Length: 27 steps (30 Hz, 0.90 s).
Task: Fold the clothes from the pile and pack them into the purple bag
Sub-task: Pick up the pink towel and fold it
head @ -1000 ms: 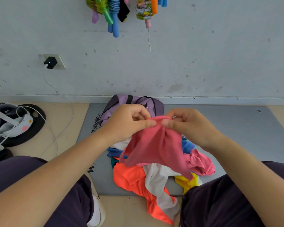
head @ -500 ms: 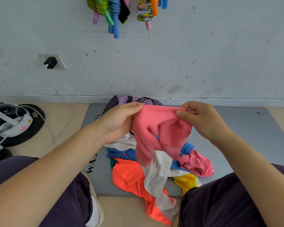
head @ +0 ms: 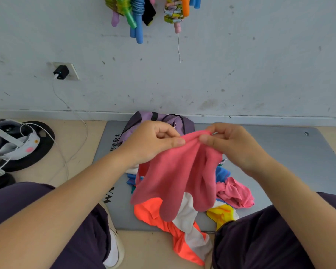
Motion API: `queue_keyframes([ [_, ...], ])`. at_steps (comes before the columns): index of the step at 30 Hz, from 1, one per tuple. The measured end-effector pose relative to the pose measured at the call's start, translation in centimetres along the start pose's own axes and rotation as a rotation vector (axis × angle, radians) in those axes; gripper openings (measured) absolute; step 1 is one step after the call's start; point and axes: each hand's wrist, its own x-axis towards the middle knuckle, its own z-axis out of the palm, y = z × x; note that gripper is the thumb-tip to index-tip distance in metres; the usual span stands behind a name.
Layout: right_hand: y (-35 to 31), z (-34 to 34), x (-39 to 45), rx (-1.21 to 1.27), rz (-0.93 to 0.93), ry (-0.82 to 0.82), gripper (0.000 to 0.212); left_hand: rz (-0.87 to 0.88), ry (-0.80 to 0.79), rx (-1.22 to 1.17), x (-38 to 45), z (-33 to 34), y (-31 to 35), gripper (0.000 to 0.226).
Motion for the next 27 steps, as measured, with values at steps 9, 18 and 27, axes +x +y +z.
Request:
queue_keyframes([
  [9, 0.2, -0.8, -0.1, -0.206, -0.023, -0.058, 0.039, -0.021, -0.102, 0.046, 0.1, -0.5, 0.1, 0.018],
  [18, 0.1, 0.4, -0.4, -0.162, -0.024, -0.077, 0.015, 0.046, -0.105, 0.058, -0.3, 0.0, 0.8, 0.015],
  [27, 0.2, -0.5, -0.1, -0.176, -0.095, -0.044, 0.027, 0.051, -0.007, 0.227, 0.1, -2.3, -0.1, 0.018],
])
